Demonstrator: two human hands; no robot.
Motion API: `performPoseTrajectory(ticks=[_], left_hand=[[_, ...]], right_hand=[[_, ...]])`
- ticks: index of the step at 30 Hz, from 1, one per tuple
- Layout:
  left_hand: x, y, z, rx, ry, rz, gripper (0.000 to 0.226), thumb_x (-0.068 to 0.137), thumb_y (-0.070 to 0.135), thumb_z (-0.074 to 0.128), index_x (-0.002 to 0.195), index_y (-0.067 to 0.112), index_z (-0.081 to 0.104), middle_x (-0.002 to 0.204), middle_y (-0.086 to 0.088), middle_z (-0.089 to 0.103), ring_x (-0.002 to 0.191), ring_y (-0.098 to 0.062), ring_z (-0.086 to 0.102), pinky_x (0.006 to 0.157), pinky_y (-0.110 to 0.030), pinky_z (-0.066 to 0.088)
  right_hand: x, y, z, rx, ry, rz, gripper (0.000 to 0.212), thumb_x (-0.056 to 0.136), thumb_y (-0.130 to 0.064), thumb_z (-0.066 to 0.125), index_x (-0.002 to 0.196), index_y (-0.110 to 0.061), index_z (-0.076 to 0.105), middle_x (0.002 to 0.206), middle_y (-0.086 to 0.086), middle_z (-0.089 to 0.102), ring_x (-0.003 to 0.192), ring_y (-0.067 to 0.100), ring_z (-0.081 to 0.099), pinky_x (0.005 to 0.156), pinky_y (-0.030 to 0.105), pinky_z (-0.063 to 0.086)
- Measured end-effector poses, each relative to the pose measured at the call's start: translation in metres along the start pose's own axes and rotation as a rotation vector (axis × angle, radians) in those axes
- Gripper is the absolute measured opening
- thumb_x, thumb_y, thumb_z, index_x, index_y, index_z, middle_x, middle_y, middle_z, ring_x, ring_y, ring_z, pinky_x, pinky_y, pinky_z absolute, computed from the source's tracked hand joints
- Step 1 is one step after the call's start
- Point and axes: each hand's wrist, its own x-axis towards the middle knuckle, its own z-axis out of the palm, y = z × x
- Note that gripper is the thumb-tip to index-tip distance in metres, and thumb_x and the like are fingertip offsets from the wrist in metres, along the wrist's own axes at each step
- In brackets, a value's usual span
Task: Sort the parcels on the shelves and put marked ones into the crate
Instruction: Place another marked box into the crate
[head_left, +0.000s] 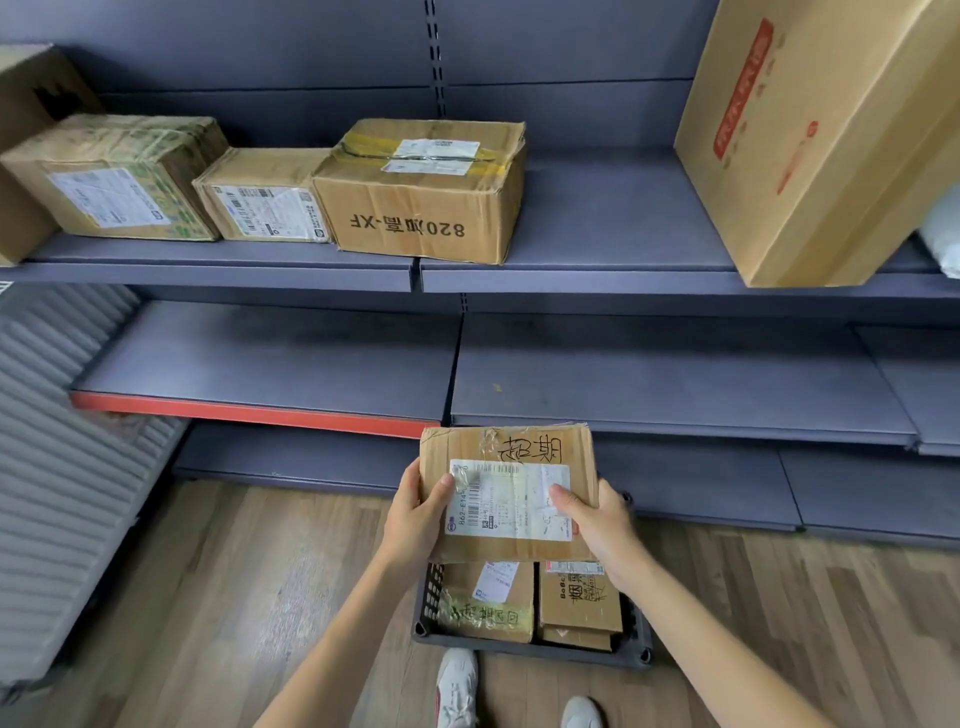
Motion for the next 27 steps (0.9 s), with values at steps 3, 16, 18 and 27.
performPoseTrajectory(ticks=[3, 16, 18, 27], left_hand=[[0.02, -0.008, -0.022, 0.003, -0.043, -0.068, 0.033, 0.094, 0.027, 0.05, 0.126, 0.027, 0.041, 0.11, 0.001, 0.061, 0.099, -0.019, 0.061, 0.068, -0.032, 0.053], [0.08, -0.079, -0.053, 0.027, -0.143, -0.29, 0.047, 0.092, 0.016, 0.052, 0.135, 0.017, 0.032, 0.107, -0.001, 0.059, 0.09, -0.014, 0.063, 0.059, -0.024, 0.053], [0.088, -0.092, -0.05, 0.032, -0.159, -0.316, 0.047, 0.092, 0.016, 0.052, 0.134, 0.018, 0.032, 0.107, -0.001, 0.06, 0.09, -0.015, 0.063, 0.059, -0.024, 0.053], [0.156, -0.181, -0.02, 0.029, -0.15, -0.331, 0.038, 0.092, 0.012, 0.053, 0.125, 0.026, 0.04, 0.112, -0.004, 0.058, 0.098, -0.023, 0.062, 0.078, -0.042, 0.056]], right_hand=[[0.01, 0.007, 0.026, -0.016, 0.01, 0.029, 0.018, 0.083, -0.026, 0.067, 0.095, -0.027, 0.054, 0.102, -0.003, 0.066, 0.097, 0.017, 0.063, 0.092, 0.044, 0.05], [0.053, 0.074, 0.073, -0.082, 0.059, 0.201, 0.028, 0.082, -0.026, 0.068, 0.107, -0.021, 0.057, 0.104, -0.006, 0.066, 0.1, 0.014, 0.06, 0.093, 0.038, 0.048], [0.061, 0.087, 0.072, -0.093, 0.069, 0.213, 0.028, 0.082, -0.025, 0.068, 0.107, -0.02, 0.057, 0.104, -0.005, 0.065, 0.1, 0.014, 0.06, 0.091, 0.035, 0.047], [0.13, 0.175, 0.073, -0.139, 0.21, 0.242, 0.027, 0.077, -0.012, 0.071, 0.099, -0.021, 0.058, 0.097, -0.001, 0.067, 0.088, 0.012, 0.063, 0.083, 0.036, 0.054]])
